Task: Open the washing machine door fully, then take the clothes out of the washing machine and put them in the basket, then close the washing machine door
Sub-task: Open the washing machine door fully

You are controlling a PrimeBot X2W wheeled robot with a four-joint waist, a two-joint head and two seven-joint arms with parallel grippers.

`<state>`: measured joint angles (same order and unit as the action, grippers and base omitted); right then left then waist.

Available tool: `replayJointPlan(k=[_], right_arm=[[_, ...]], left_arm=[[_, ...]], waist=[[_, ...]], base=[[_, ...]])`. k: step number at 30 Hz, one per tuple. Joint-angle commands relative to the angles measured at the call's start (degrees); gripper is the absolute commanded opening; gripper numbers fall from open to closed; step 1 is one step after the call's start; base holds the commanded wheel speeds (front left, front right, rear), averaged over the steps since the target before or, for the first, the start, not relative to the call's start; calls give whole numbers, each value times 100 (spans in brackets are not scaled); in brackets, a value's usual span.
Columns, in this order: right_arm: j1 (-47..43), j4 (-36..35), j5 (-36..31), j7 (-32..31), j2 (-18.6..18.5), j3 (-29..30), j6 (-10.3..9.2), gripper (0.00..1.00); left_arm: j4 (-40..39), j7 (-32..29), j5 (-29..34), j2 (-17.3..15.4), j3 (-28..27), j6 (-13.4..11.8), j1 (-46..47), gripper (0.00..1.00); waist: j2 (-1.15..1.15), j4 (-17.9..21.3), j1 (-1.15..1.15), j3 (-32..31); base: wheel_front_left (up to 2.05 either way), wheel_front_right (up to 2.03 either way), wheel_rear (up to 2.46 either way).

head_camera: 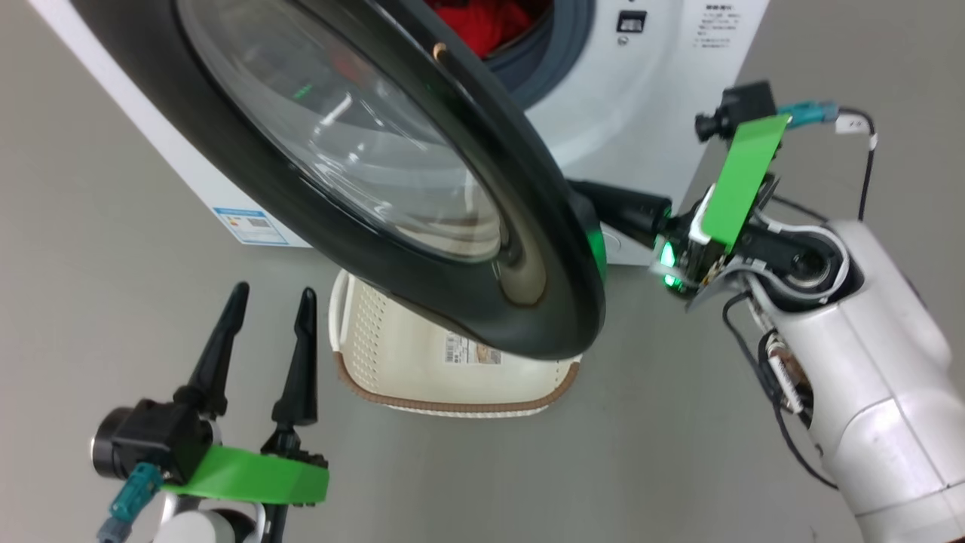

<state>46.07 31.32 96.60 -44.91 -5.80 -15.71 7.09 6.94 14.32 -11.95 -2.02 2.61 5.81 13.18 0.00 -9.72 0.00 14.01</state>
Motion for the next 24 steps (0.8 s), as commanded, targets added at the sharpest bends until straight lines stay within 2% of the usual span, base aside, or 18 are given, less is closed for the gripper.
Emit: replayJointPlan(k=[1,11,24], right_arm=[[-165,-211,-50,-51,157,-116,40,0],[-694,-306,7,-188,253,-370,40,0],[-1182,-352,444,-36,290,-1132,40,0]], left_arm=[[-92,68,-26,-86,-176,-40,-96,100],[-20,68,-39,-86,-250,-73,-483,100],[129,68,109,-86,-330,-1,-879,100]], waist=[[0,-171,0,-197],[0,-511,0,-734],[0,-1070,0,-1403]], base=[[0,0,0],[0,0,0],[0,0,0]])
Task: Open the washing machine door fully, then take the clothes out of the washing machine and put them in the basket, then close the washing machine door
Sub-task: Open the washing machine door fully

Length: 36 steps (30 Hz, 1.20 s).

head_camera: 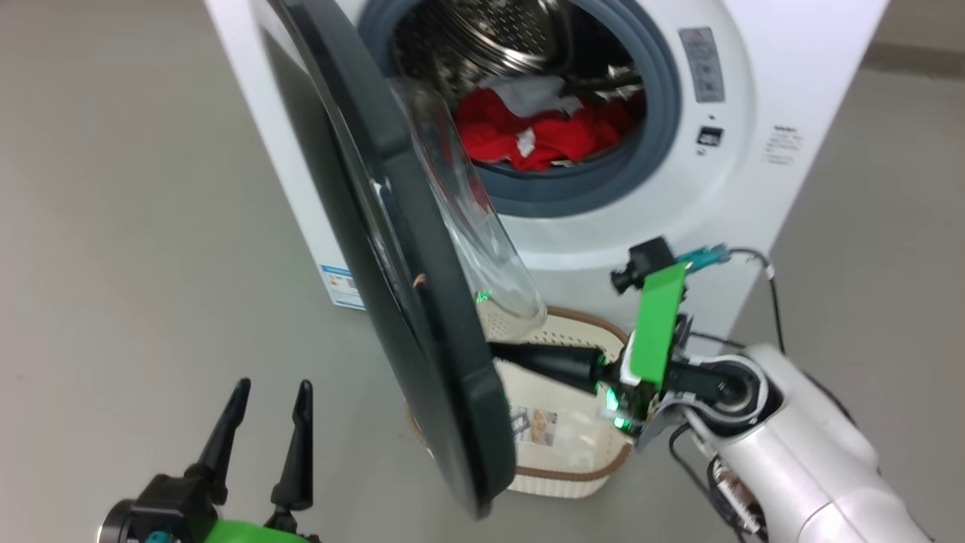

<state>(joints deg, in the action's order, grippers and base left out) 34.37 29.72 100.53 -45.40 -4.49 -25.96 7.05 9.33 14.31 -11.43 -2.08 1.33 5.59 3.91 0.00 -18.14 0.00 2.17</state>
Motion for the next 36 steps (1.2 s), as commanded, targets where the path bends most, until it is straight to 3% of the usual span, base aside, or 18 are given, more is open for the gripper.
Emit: replayJointPlan(k=[1,13,36], right_arm=[[-34,-189,96,61,159,-177,44,0],[-105,-37,442,560,160,-825,44,0],[372,-25,781,1000,161,-1739,44,0]], left_arm=[[-101,69,69,-80,-200,26,25,100],[-16,69,149,-102,-204,97,-96,100],[-304,69,39,-86,-411,16,-317,100]], waist=[[0,-280,0,-262],[0,-873,0,-558],[0,-1016,0,-430]], base=[[0,0,0],[0,0,0],[0,0,0]])
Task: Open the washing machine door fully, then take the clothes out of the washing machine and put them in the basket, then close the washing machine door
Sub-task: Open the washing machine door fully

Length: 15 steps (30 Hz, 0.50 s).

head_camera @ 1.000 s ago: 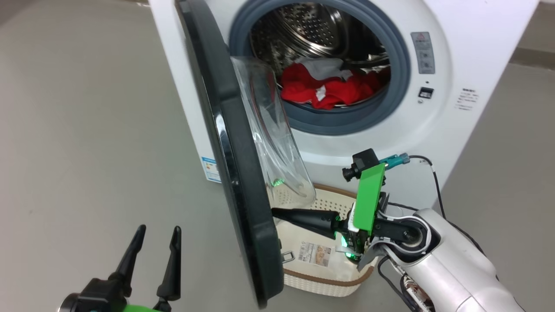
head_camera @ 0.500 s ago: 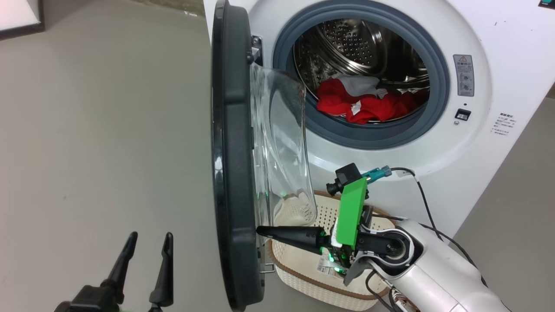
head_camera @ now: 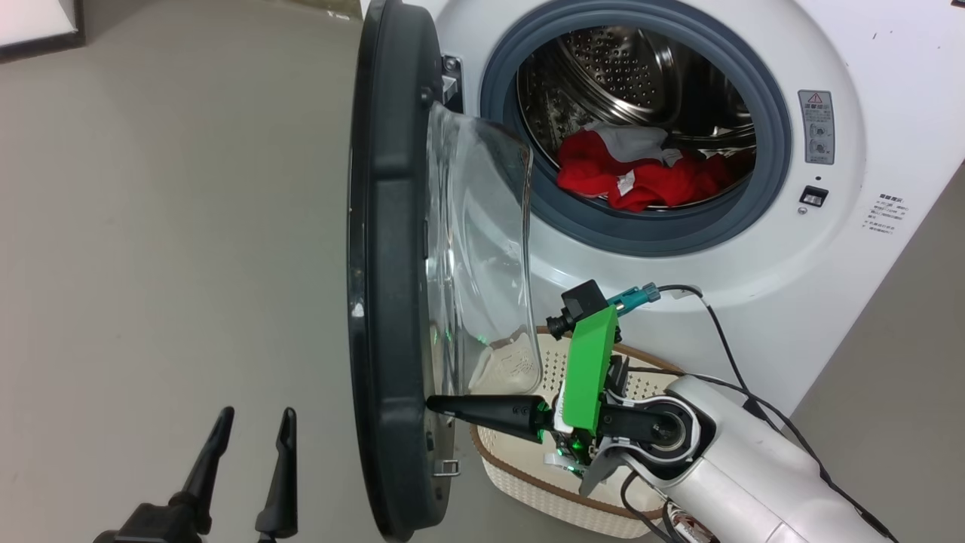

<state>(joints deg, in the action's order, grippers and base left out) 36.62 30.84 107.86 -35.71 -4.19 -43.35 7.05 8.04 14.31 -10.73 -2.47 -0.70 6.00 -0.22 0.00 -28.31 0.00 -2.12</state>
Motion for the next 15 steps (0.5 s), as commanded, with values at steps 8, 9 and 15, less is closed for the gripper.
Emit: replayJointPlan(k=[8,9,15], right_arm=[[70,-134,-597,479,123,91,44,100],[48,-182,-786,581,87,97,44,100],[-197,-593,-2241,1668,-376,-241,44,100]], left_arm=[[-126,69,-35,-45,-210,-19,75,100],[-123,69,-33,-45,-211,-18,74,100],[-91,69,-30,-44,-236,-5,61,100]], waist=[[0,72,0,-58],[0,80,0,-65],[0,128,0,-113]], base=[[0,0,0],[0,0,0],[0,0,0]])
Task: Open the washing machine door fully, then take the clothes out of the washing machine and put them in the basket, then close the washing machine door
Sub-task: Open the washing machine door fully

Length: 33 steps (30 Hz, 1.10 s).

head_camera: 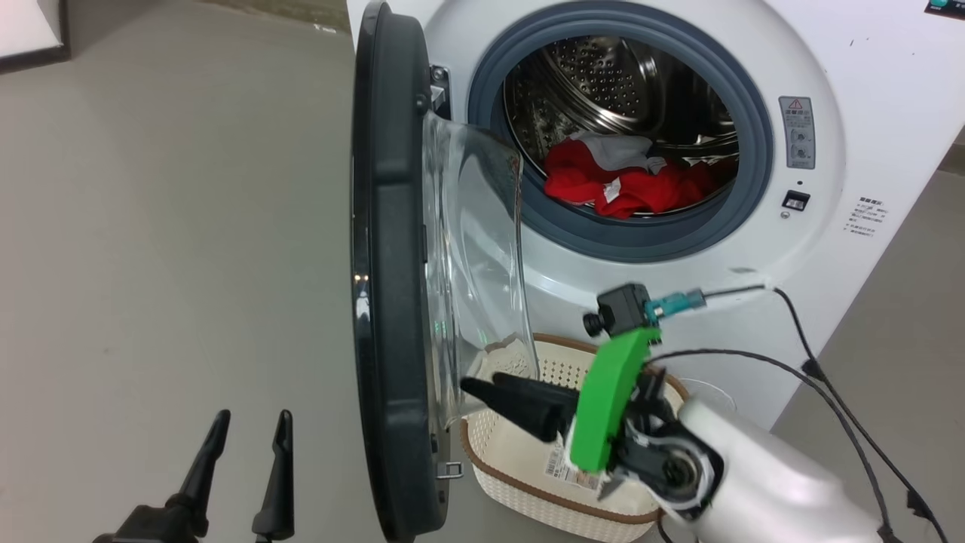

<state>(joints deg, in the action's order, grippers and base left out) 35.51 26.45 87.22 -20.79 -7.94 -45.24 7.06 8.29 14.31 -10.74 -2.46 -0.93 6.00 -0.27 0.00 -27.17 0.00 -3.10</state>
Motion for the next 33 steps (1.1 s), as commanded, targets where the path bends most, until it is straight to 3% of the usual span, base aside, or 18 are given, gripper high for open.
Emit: replayJointPlan(k=[1,4,6,7,10,11,15,19,22,27,33], right_arm=[[-121,-192,-397,398,-82,-142,43,100],[-199,-193,-1017,1094,-323,-444,43,100],[-179,48,-1817,2001,-563,-757,43,100],[-179,48,-1817,2001,-563,-757,43,100],[-161,759,-2800,3138,-591,-909,43,100],[-204,1251,-3247,3484,-407,-754,43,100],[-364,1554,-4325,3574,-54,387,43,100],[-1013,1046,-5826,3577,237,1837,43,100],[-1514,622,-6691,3577,409,2542,43,100],[-1966,125,-7428,3578,495,3120,43,100],[-2425,-421,-7389,3578,504,3343,43,100]], left_arm=[[-112,69,-27,-45,-223,-3,60,100],[-108,69,-18,-45,-239,-5,33,100],[-122,69,-11,-45,-235,-26,-14,100],[-122,69,-11,-45,-235,-26,-14,100],[-148,69,-20,-44,-259,-64,-75,100],[-177,69,-29,-44,-289,-89,-123,100],[-245,69,-50,-44,-342,-118,-202,100],[-261,69,-66,-43,-347,-126,-212,100],[-250,69,-56,-43,-326,-125,-201,100],[-251,69,-48,-43,-298,-123,-189,100],[-227,69,-73,-43,-289,-132,-199,100]], waist=[[0,20,0,-25],[0,39,0,-53],[0,61,0,-87],[0,61,0,-87],[0,98,0,-139],[0,128,0,-171],[0,189,0,-189],[0,205,0,-188],[0,201,0,-187],[0,188,0,-179],[0,173,0,-176]], base=[[0,0,0],[0,0,0],[0,0,0],[0,0,0],[0,0,0],[0,0,0],[0,0,0],[0,0,0],[0,0,0],[0,0,0],[0,0,0]])
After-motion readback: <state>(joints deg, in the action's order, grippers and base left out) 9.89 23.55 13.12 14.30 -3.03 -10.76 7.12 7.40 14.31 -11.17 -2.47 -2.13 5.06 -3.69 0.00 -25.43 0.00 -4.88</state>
